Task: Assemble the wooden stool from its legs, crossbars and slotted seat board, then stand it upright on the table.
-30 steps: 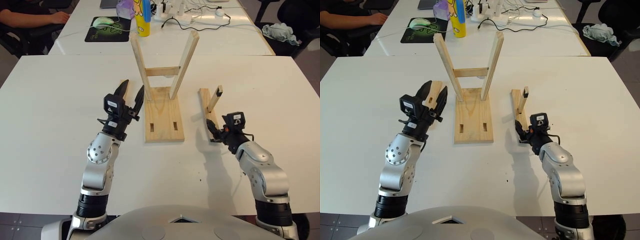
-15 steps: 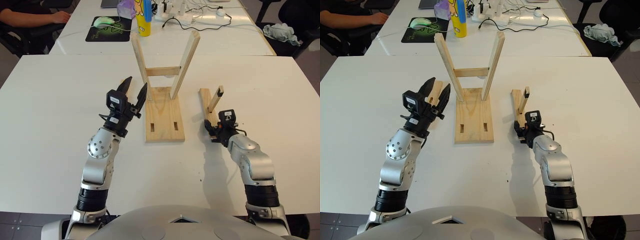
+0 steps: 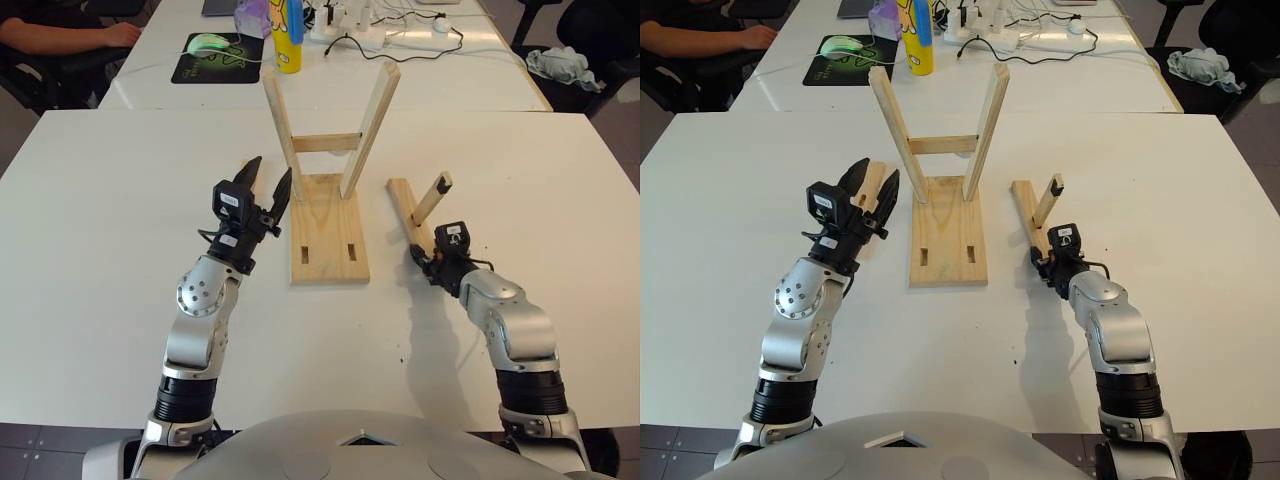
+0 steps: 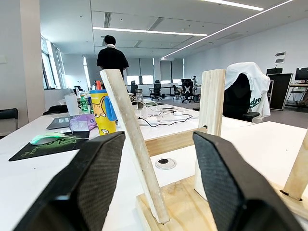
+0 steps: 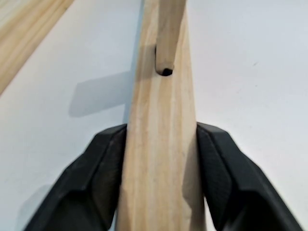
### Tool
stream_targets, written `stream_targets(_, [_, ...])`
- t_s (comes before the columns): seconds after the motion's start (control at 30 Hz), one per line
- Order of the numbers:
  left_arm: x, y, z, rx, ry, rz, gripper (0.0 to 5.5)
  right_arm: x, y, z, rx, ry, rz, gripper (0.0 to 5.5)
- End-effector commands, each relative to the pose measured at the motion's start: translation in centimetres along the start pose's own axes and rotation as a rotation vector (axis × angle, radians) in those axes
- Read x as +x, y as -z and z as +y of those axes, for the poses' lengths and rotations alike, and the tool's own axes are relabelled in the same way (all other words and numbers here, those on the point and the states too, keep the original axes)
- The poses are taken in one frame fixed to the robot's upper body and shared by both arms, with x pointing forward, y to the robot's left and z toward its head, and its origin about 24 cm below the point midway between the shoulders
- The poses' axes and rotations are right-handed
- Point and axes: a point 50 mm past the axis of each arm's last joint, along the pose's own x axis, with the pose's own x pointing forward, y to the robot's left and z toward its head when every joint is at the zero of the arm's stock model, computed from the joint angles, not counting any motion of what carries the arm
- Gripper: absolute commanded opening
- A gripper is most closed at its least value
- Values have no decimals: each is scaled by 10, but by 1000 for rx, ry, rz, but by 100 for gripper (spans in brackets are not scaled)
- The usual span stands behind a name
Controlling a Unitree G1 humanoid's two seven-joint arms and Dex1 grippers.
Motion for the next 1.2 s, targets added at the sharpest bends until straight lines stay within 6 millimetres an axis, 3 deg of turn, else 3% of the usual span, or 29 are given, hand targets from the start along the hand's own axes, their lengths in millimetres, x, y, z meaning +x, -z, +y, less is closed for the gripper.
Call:
stream_targets(0.03, [1,6,-4,-115,58,43,334,-2,-2,-22,3,8,-1,211])
stream_targets(0.3, [5,0,-1,-457,181,43,452,-29,-46,-83,44,-278,-143,211])
stream_targets(0.5, [3,-8,-14,-692,366,83,535,-60,-78,-94,28,-612,-109,211])
stream_targets(0.8, [-3,-13,-15,-994,490,146,540,-107,-91,-81,82,-1044,-44,211])
stream_targets(0.93, [-6,-14,-19,-1078,553,198,540,-105,-96,-69,126,-1145,-97,211])
stream_targets(1.2, [-6,-18,-29,-1068,641,234,540,-95,-88,-38,186,-1259,-115,211])
